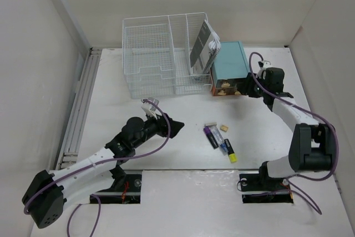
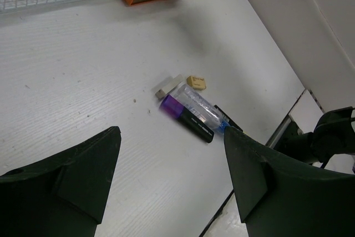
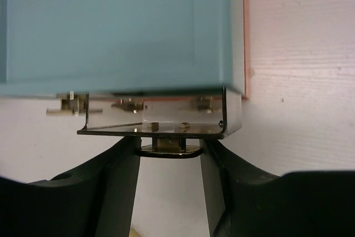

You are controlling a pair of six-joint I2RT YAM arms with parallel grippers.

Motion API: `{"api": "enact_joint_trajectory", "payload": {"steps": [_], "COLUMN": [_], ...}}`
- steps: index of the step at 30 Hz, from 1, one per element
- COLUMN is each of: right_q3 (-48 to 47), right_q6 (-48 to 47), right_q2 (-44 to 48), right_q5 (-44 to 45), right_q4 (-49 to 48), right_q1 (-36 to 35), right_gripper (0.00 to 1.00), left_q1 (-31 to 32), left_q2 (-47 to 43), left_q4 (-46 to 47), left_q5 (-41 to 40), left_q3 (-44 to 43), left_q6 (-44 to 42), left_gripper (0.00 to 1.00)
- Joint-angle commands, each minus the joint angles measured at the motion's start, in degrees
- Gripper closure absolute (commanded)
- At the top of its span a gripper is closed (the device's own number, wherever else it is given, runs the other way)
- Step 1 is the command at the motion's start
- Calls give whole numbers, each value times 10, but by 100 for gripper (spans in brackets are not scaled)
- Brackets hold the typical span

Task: Organize the desk

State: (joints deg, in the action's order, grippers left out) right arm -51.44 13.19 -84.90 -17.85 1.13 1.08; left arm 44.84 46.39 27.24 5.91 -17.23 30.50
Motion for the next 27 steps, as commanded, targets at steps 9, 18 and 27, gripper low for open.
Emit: {"api": "enact_joint_trajectory", "payload": {"steps": [9, 18, 27], "right_q3": [80, 92, 73], "right_q6": [-94, -115, -131], "right_q2": [182, 253, 301], "right_q5": [-61, -173, -314], "right_q4": [154, 193, 230], "right_q1": [8, 8, -17], "right_gripper": [71, 0, 0], "left_q1": [-3, -3, -3], "left_q2": [13, 14, 19], "left_q4": [27, 39, 39], "left_q5": [12, 12, 12], "left_q3": [-3, -9, -9], "left_q6": [-4, -4, -4], "left_gripper": [28, 28, 28]}}
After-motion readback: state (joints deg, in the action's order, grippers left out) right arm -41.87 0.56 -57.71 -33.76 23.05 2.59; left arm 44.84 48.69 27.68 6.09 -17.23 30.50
